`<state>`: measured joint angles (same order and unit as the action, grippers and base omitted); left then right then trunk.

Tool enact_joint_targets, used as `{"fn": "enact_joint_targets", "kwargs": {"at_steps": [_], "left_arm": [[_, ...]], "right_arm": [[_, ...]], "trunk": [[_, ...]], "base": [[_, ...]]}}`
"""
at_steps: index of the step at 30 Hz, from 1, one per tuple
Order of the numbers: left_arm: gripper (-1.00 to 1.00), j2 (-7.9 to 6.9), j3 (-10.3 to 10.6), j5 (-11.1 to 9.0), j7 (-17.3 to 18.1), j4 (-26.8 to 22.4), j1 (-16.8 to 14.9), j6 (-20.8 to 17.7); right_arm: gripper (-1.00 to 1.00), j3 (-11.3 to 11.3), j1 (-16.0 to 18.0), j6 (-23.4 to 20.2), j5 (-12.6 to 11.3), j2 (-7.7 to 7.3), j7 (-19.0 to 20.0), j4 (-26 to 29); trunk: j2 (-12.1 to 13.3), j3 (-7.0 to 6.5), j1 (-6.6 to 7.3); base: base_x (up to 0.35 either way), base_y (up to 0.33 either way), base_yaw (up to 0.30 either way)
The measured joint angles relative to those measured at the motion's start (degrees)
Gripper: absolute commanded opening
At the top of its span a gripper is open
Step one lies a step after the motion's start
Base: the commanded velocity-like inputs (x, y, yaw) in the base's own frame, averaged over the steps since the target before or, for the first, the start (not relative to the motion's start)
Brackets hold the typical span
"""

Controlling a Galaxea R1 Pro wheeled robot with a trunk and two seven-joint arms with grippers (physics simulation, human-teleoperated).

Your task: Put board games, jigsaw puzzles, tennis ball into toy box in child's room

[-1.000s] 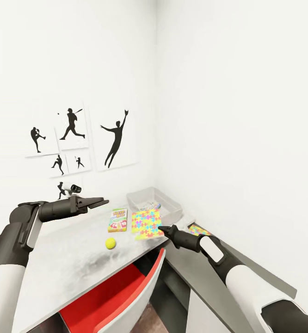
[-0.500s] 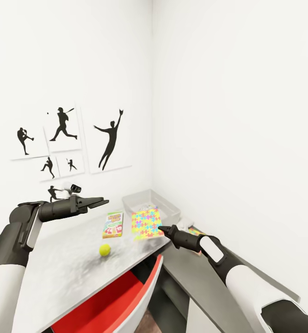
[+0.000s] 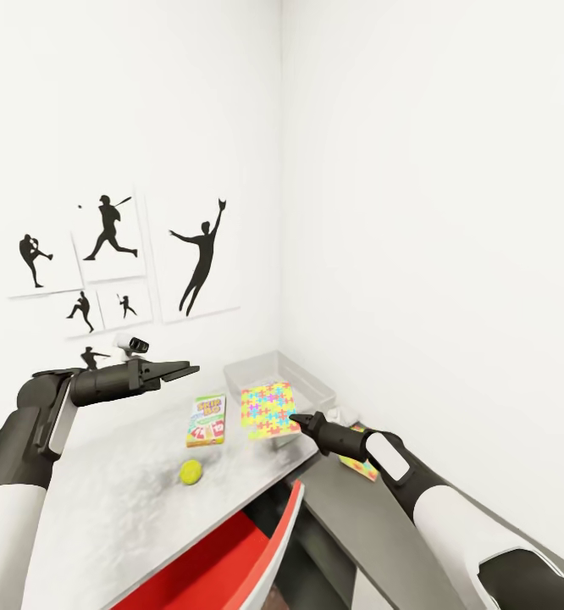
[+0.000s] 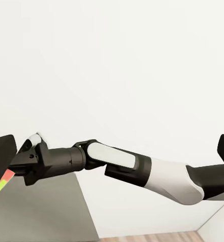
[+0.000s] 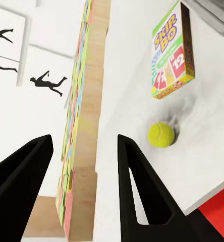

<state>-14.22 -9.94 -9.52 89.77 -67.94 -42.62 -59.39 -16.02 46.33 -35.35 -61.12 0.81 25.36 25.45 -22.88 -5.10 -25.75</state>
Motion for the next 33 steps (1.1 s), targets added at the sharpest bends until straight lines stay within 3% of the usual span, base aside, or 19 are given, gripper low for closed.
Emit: {"fn": "enact_joint_targets", "kwargs": {"at_steps": [16,33], "left_arm": [[1.0,0.0,0.0,0.0,0.0,-0.22,0.0,0.0],[1.0,0.0,0.05,0.0,0.0,-0.35,0.02,0.0]], "right_arm": [[-1.0,0.0,0.0,0.0,0.07,0.0,0.0,0.0],[-1.0,0.0,-0.03,0.03,0.08,0.0,0.0,0.0]], "trunk": [[0.01,0.0,0.0],[0.01,0.0,-0.01]], "base": [[0.114,0.02,0.0],[0.02,0.016,0.0]]}}
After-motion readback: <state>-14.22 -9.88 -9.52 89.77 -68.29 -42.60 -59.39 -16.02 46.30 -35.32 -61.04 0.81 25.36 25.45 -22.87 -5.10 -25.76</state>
